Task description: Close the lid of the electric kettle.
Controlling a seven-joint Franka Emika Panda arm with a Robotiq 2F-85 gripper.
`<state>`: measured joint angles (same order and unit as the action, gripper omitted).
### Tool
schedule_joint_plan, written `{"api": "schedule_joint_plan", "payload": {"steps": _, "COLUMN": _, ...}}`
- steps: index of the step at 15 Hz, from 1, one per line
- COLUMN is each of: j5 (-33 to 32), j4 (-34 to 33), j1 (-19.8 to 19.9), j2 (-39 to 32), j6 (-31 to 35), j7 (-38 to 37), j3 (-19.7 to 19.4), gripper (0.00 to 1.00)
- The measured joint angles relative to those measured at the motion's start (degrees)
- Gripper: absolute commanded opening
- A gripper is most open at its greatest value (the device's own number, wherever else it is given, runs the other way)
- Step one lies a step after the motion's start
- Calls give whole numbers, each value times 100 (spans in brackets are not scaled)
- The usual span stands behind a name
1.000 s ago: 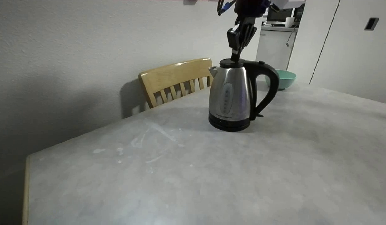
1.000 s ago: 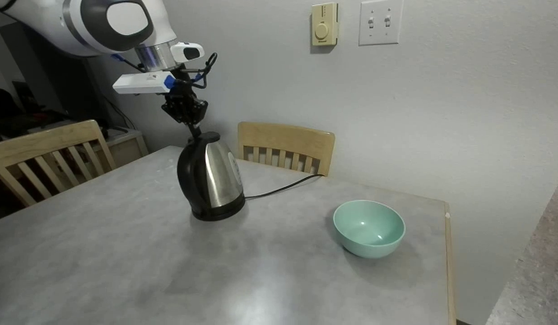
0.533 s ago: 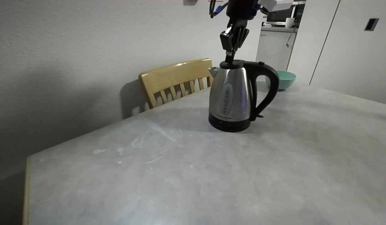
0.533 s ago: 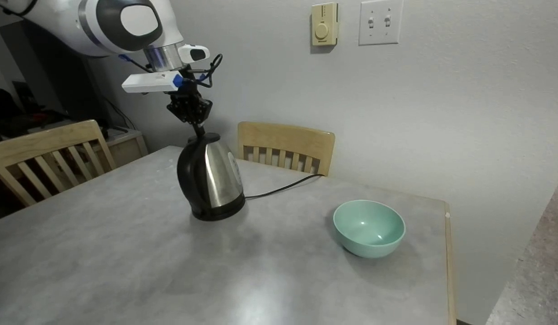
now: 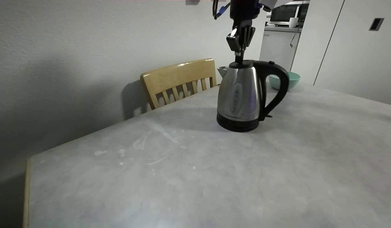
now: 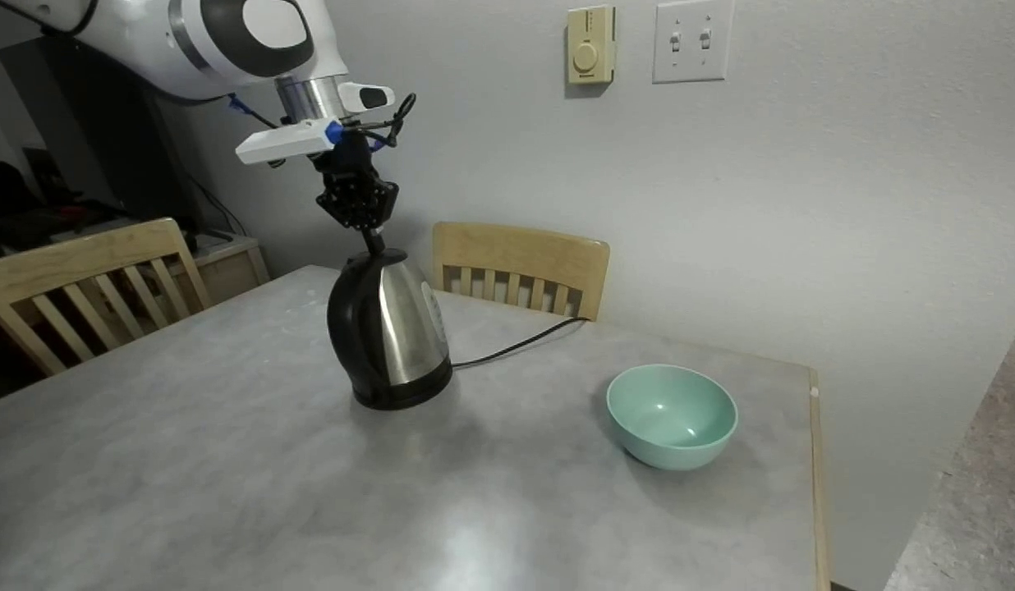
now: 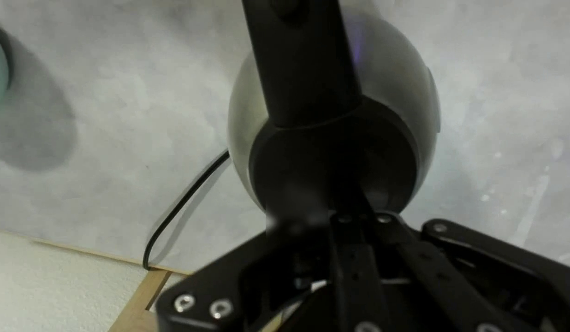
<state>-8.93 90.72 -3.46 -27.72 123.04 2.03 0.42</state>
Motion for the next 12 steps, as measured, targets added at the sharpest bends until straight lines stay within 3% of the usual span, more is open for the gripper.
{"api": "schedule_joint_plan", "payload": {"steps": 5, "j5": -174, "j4": -444, "j1": -59, "j2": -208, "j6": -818, "j7": -50, "j3": -21, "gripper": 0}}
{"api": "schedule_joint_plan", "payload": {"steps": 12, "j5": -497, "j4": -485, "j1": -326, "j2": -84, "j6": -820, "j7": -128, "j3": 14, "gripper": 0}}
